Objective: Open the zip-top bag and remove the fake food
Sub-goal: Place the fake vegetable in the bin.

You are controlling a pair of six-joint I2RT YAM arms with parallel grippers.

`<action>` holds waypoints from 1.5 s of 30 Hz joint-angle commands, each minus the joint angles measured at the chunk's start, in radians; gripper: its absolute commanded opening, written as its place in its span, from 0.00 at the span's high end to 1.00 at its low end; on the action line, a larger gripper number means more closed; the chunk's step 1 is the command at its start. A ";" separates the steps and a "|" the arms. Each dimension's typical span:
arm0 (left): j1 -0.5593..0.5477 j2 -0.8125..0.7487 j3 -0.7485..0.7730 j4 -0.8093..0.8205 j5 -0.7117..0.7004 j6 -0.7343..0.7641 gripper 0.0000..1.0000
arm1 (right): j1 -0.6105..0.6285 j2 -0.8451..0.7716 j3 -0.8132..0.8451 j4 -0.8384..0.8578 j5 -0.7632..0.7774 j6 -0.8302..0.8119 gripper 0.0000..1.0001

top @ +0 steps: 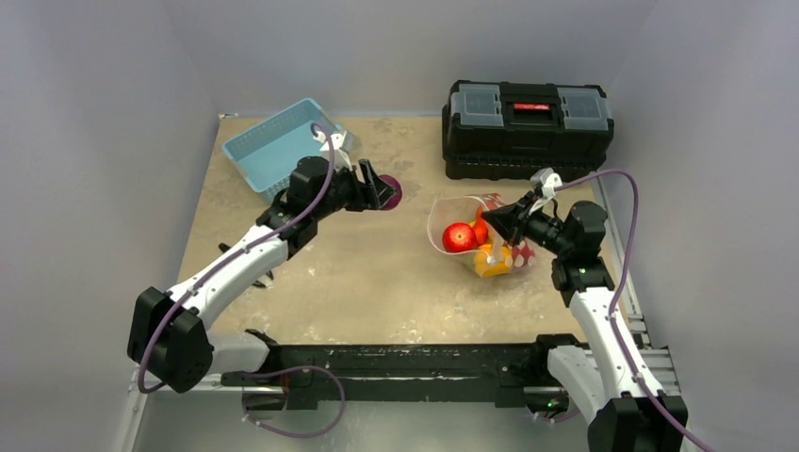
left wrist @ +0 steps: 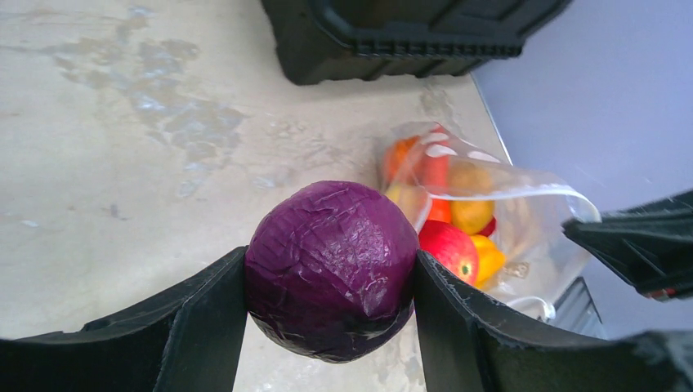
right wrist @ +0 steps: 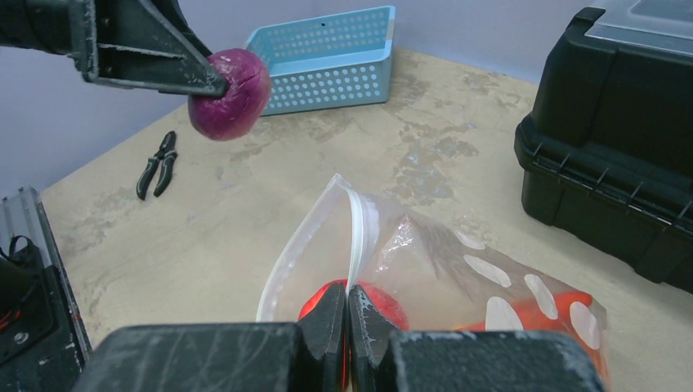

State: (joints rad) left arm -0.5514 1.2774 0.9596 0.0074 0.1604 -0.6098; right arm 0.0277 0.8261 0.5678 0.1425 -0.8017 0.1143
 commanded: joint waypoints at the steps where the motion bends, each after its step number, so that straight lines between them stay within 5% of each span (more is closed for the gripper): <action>1: 0.094 0.021 0.040 -0.006 0.042 0.043 1.00 | 0.002 0.002 0.042 0.029 0.016 -0.016 1.00; 16: 0.388 0.245 0.217 -0.050 0.015 0.136 1.00 | 0.002 0.014 0.041 0.029 0.016 -0.025 1.00; 35: 0.580 0.572 0.562 -0.245 -0.075 0.261 0.99 | 0.001 0.039 0.045 0.019 0.029 -0.052 1.00; 41: 0.626 0.653 0.645 -0.294 -0.093 0.274 0.94 | 0.002 0.048 0.045 0.014 0.035 -0.065 1.00; 45: 0.640 0.694 0.688 -0.321 -0.114 0.275 0.79 | 0.002 0.052 0.046 0.009 0.039 -0.072 1.00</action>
State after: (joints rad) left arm 0.0731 1.9495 1.5742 -0.2924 0.0727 -0.3565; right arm 0.0277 0.8757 0.5720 0.1421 -0.7837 0.0689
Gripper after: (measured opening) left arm 0.644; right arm 0.004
